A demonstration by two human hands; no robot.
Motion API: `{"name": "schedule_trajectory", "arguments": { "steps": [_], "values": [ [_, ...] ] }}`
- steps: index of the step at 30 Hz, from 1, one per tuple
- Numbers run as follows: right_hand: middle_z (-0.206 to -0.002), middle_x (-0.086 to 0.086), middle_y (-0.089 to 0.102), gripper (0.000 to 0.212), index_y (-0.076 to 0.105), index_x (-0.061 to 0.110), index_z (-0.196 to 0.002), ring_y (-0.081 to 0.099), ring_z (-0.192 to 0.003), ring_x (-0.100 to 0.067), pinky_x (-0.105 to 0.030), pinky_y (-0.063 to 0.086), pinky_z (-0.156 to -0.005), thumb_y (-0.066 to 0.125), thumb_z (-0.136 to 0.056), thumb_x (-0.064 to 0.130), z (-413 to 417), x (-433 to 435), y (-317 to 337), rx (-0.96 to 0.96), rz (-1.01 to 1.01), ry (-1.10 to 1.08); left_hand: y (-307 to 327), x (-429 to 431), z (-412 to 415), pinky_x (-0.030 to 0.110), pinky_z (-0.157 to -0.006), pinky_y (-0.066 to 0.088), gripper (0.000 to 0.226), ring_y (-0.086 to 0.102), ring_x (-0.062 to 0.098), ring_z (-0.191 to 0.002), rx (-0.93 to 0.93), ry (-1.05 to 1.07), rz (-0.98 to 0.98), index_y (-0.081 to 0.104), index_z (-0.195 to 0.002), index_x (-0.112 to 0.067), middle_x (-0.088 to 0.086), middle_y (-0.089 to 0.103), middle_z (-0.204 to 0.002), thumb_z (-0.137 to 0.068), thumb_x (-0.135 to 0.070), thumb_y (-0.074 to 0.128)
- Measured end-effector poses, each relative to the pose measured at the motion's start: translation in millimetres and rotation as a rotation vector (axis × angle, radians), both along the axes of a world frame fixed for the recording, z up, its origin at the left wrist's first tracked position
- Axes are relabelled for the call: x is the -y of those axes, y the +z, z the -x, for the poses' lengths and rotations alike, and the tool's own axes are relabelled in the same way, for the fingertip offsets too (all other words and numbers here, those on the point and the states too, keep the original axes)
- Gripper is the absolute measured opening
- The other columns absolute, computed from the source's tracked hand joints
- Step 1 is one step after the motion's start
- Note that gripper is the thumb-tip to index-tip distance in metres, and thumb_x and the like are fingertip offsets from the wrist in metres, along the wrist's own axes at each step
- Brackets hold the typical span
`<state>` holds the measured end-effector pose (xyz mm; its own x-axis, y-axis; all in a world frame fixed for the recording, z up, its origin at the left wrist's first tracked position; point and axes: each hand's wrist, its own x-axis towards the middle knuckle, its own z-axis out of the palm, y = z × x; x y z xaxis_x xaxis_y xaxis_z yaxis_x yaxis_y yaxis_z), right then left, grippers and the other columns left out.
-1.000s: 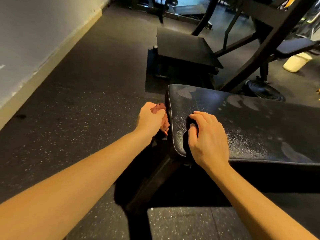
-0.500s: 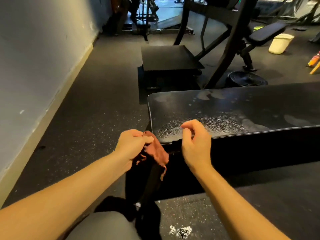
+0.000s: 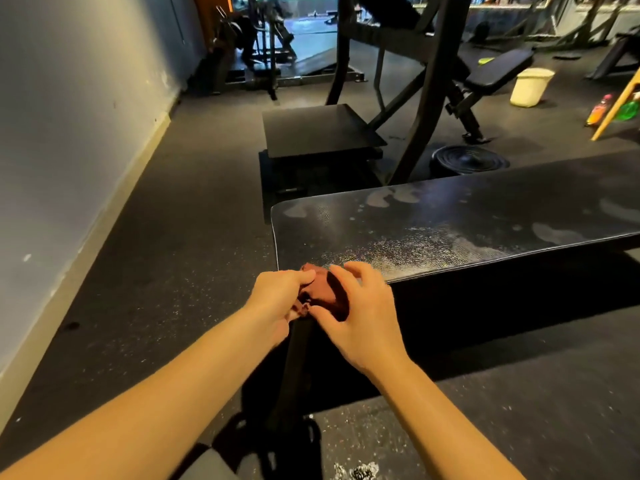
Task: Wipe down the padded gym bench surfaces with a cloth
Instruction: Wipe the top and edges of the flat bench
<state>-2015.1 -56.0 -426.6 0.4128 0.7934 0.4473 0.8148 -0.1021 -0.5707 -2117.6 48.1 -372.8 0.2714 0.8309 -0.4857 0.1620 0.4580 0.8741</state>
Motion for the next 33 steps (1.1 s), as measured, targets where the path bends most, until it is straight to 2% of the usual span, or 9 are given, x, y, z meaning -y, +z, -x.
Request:
{"name": "schedule_trajectory", "arguments": {
  "steps": [2, 6, 9, 13, 19, 23, 26, 30, 33],
  "values": [
    [-0.13, -0.006, 0.054, 0.063, 0.058, 0.021, -0.134, 0.051, -0.119, -0.026, -0.043, 0.045, -0.097, 0.075, -0.08, 0.047, -0.3, -7.2, 2.8, 0.288, -0.032, 0.011, 0.9, -4.7, 3.3, 0.039, -0.072, 0.059, 0.013, 0.073, 0.031, -0.088, 0.009, -0.027, 0.056, 0.076, -0.103, -0.005, 0.017, 0.077, -0.101, -0.091, -0.01, 0.072],
    [-0.121, 0.0, 0.059, 0.061, 0.059, 0.019, -0.133, 0.053, -0.109, -0.023, -0.04, 0.046, -0.088, 0.062, -0.086, 0.058, -0.2, -22.2, 1.6, 0.345, 0.078, 0.071, 8.1, -16.6, 3.7, 0.041, -0.069, 0.061, 0.012, 0.073, 0.03, -0.075, -0.091, -0.09, -0.044, 0.075, -0.092, -0.006, 0.015, 0.077, -0.087, -0.095, -0.014, 0.067],
    [-0.108, 0.002, 0.062, 0.039, 0.069, 0.018, -0.115, 0.056, -0.096, -0.024, -0.036, 0.046, -0.077, 0.072, -0.083, 0.039, -9.3, -32.2, -6.4, 0.379, 0.002, 0.045, 9.1, -41.3, 11.8, 0.039, -0.075, 0.058, 0.017, 0.069, 0.023, -0.071, -0.263, -0.118, -0.331, 0.075, -0.081, -0.014, 0.0, 0.075, -0.074, -0.094, -0.013, 0.064],
    [-0.09, -0.002, 0.054, 0.018, 0.064, 0.015, -0.082, 0.05, -0.082, -0.027, -0.033, 0.031, -0.066, 0.078, -0.071, 0.016, -16.6, -63.7, -1.1, 0.428, 0.018, -0.012, -11.7, -53.4, 22.6, 0.037, -0.085, 0.053, 0.007, 0.065, 0.018, -0.092, -0.423, -0.061, -0.532, 0.07, -0.1, -0.028, -0.01, 0.068, -0.091, -0.093, -0.027, 0.069],
    [-0.1, -0.003, 0.059, 0.021, 0.056, 0.018, -0.103, 0.056, -0.094, -0.028, -0.037, 0.042, -0.069, 0.069, -0.087, 0.022, -47.8, -151.9, 18.6, 0.351, 0.196, -0.014, -43.4, -49.1, 27.4, 0.023, -0.065, 0.04, 0.033, 0.059, 0.008, -0.081, -0.392, -0.107, -0.541, 0.063, -0.112, -0.033, -0.004, 0.062, -0.097, -0.085, -0.042, 0.079],
    [-0.106, -0.011, 0.066, 0.016, 0.06, 0.011, -0.103, 0.062, -0.1, -0.037, -0.035, 0.043, -0.073, 0.065, -0.088, 0.015, -83.8, -221.4, 37.0, 0.09, 0.3, -0.066, -52.5, -57.9, 33.3, 0.029, -0.071, 0.043, 0.055, 0.061, 0.013, -0.083, -0.342, -0.069, -0.464, 0.062, -0.119, -0.035, -0.004, 0.065, -0.094, -0.073, -0.052, 0.086],
    [-0.105, -0.006, 0.069, 0.014, 0.067, 0.016, -0.101, 0.063, -0.101, -0.032, -0.038, 0.05, -0.081, 0.064, -0.087, 0.014, -60.6, -187.2, 34.7, 0.095, 0.291, 0.073, -52.6, -64.6, 37.8, 0.027, -0.072, 0.044, 0.054, 0.063, 0.013, -0.087, -0.281, -0.096, -0.354, 0.066, -0.12, -0.034, -0.002, 0.068, -0.098, -0.073, -0.048, 0.087],
    [-0.091, 0.003, 0.06, 0.005, 0.061, 0.021, -0.09, 0.055, -0.089, -0.022, -0.038, 0.044, -0.076, 0.057, -0.091, 0.018, -29.4, -84.5, 33.6, 0.167, 0.302, 0.414, -56.2, -68.0, 35.1, 0.015, -0.066, 0.041, 0.04, 0.063, 0.002, -0.086, -0.184, -0.154, -0.266, 0.069, -0.124, -0.028, -0.006, 0.069, -0.105, -0.086, -0.021, 0.079],
    [-0.089, 0.005, 0.062, 0.012, 0.062, 0.027, -0.089, 0.058, -0.086, -0.021, -0.039, 0.047, -0.074, 0.051, -0.093, 0.03, -53.5, -74.7, 43.1, 0.205, 0.282, 0.378, -54.5, -65.2, 34.0, 0.011, -0.067, 0.038, 0.049, 0.062, 0.001, -0.091, -0.158, -0.163, -0.267, 0.065, -0.132, -0.03, -0.009, 0.065, -0.111, -0.086, -0.026, 0.081]
  ]
}}
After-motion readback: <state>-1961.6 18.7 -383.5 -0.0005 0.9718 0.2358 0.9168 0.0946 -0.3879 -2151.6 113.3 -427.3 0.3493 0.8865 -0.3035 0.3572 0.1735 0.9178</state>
